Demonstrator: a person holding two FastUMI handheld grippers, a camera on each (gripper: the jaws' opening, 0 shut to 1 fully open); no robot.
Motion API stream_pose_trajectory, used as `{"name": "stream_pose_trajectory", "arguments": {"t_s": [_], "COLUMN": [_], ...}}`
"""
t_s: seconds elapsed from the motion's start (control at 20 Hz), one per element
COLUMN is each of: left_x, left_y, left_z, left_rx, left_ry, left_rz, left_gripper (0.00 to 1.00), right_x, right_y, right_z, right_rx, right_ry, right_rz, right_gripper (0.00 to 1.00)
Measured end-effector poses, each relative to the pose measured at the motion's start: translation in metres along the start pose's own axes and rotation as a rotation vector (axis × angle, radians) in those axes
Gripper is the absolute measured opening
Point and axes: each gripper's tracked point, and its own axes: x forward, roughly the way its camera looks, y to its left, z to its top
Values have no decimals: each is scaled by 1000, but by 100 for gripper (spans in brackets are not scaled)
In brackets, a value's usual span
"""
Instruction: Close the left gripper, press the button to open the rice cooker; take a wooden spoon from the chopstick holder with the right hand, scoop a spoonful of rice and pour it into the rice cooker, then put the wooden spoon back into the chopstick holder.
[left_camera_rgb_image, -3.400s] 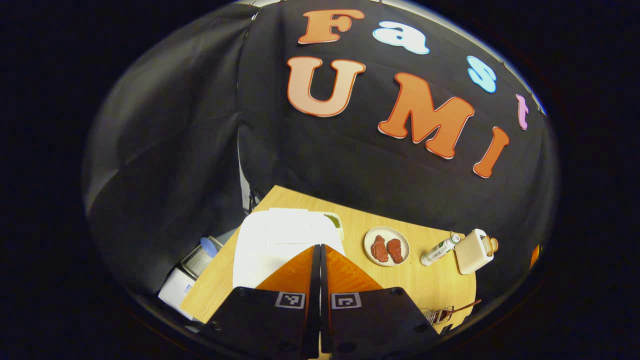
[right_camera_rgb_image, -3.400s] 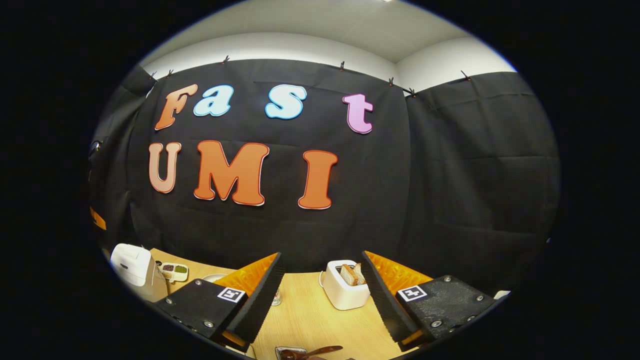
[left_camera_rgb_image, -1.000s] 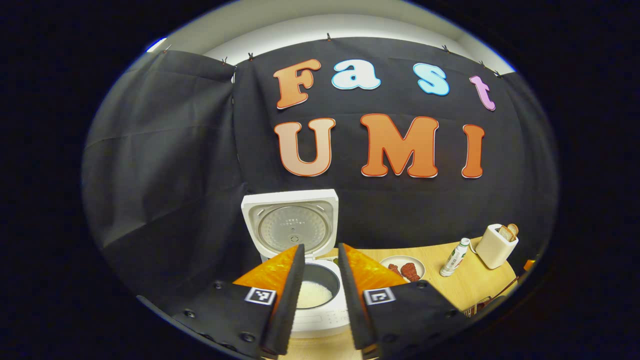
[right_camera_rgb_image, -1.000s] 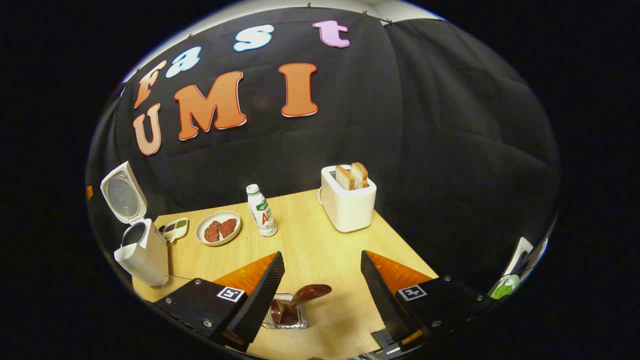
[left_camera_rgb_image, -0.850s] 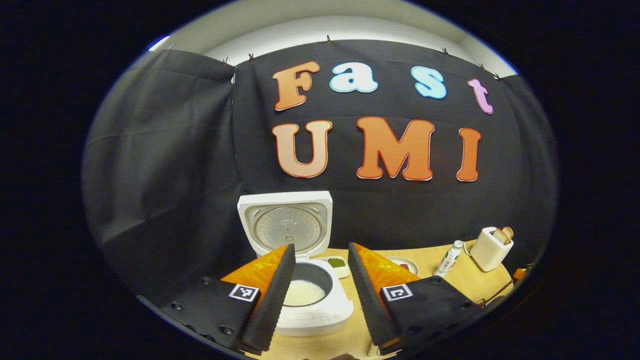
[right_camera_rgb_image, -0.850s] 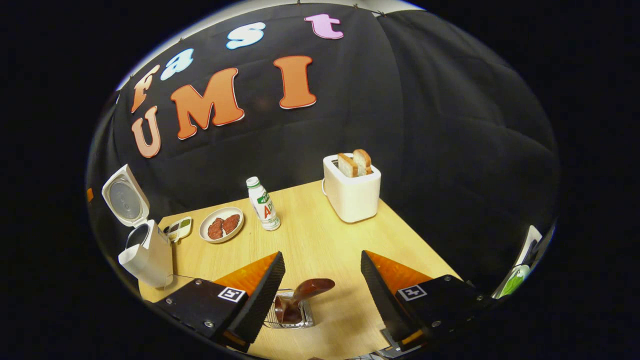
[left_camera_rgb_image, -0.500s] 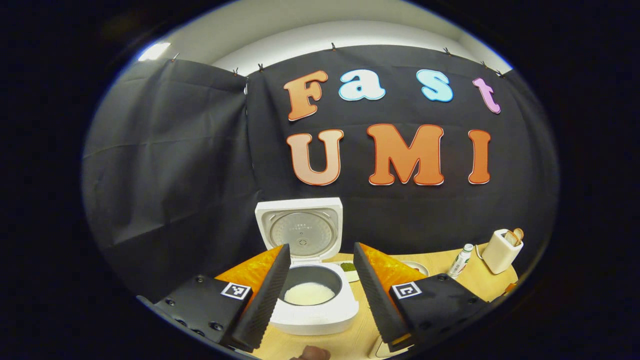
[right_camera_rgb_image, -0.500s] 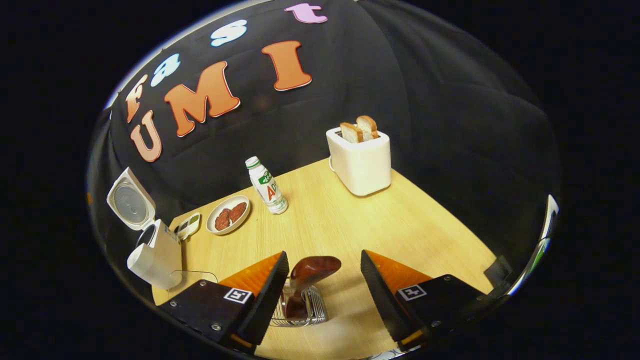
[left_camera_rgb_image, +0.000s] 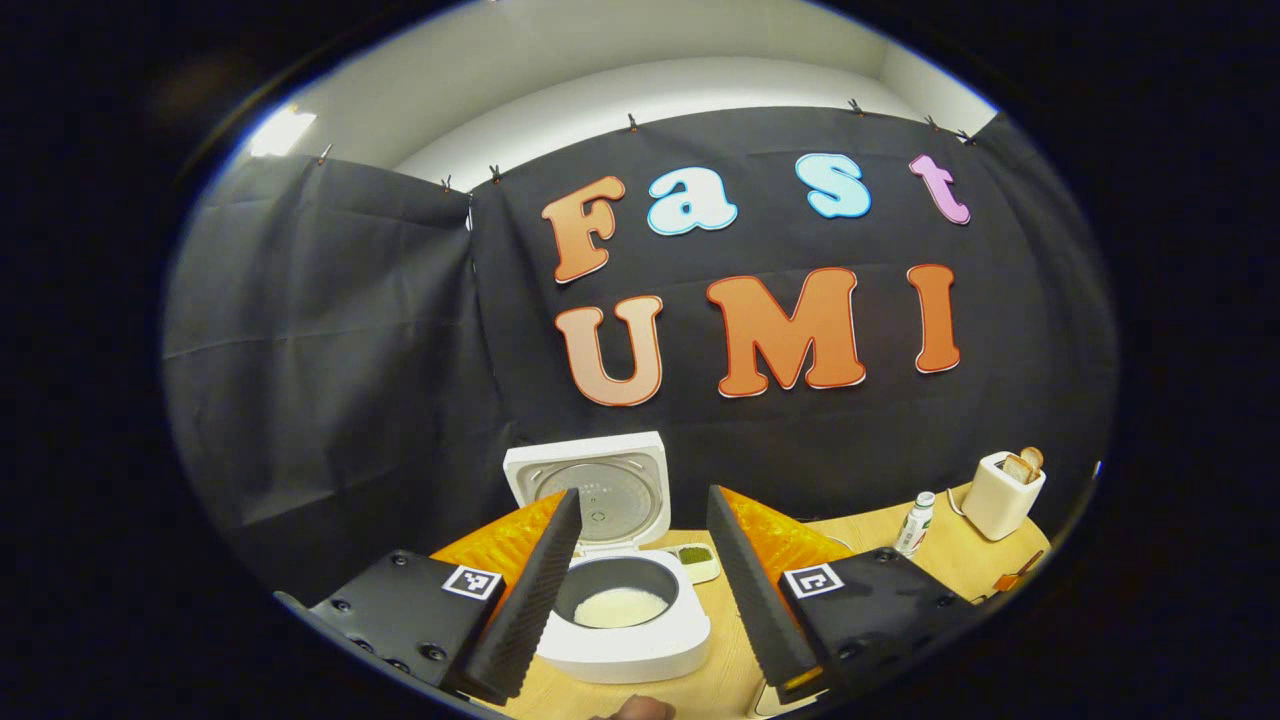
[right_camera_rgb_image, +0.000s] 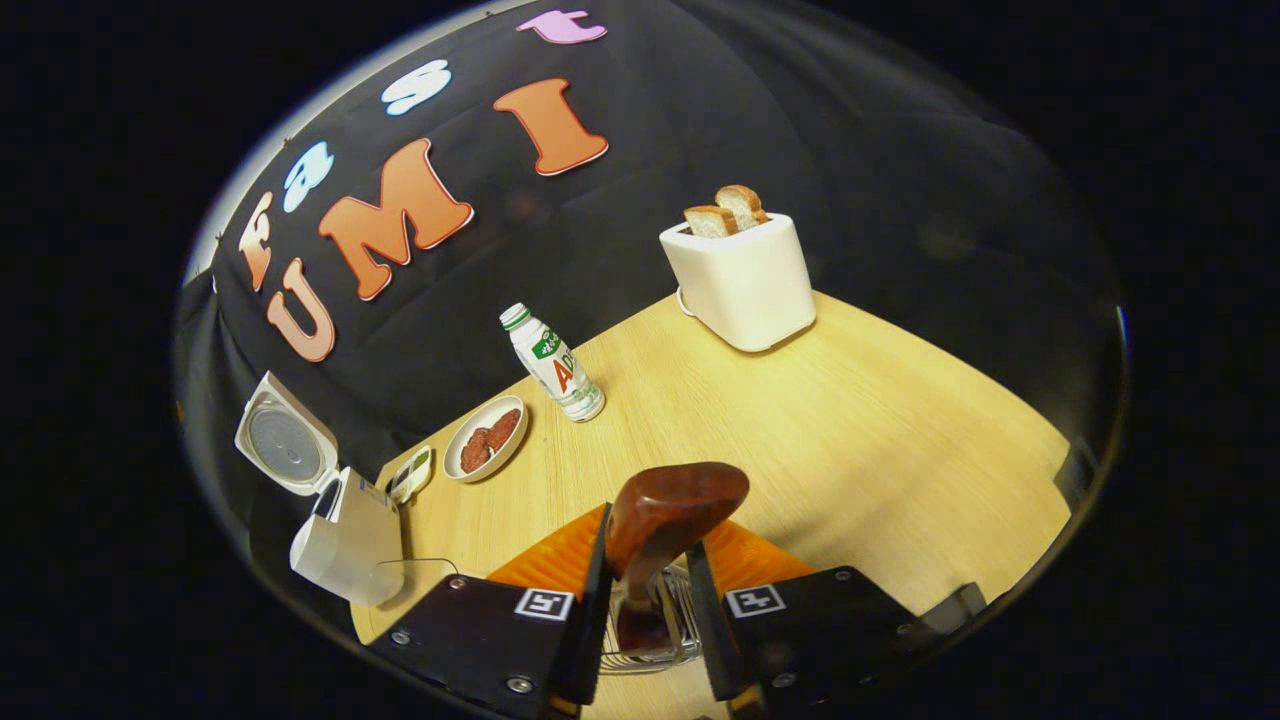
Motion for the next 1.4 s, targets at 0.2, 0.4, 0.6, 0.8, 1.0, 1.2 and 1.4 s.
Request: {"name": "stream_pose_trajectory", "arguments": {"t_s": [0.2,0.4,0.6,0.8,1.0,1.2,1.4], "left_x": [-2,-3,-1,1,2,0,-2], "left_y": [-7,-13,-12,-4,7,16,27], "left_z": [7,9,2,-8,-10,-15,-23], "left_rx": [17,22,17,-16,-28,-35,-52], "left_ry": [-17,-30,-27,-14,-15,-21,-23], "left_rz": [-24,-49,-63,-68,-69,-70,-66], "left_gripper": [88,86,86,86,86,89,93], "right_x": [9,6,-4,-10,-16,-36,-64], "right_y": [2,4,1,1,6,26,66], "right_z": [-3,-6,-11,-14,-11,22,54], "right_rx": [34,30,28,54,22,-35,-138], "right_ry": [-27,-24,-14,-22,-14,-98,-194], "right_rz": [-19,-42,-79,-112,-143,-135,-91], "right_gripper": [18,23,19,19,13,12,12]}}
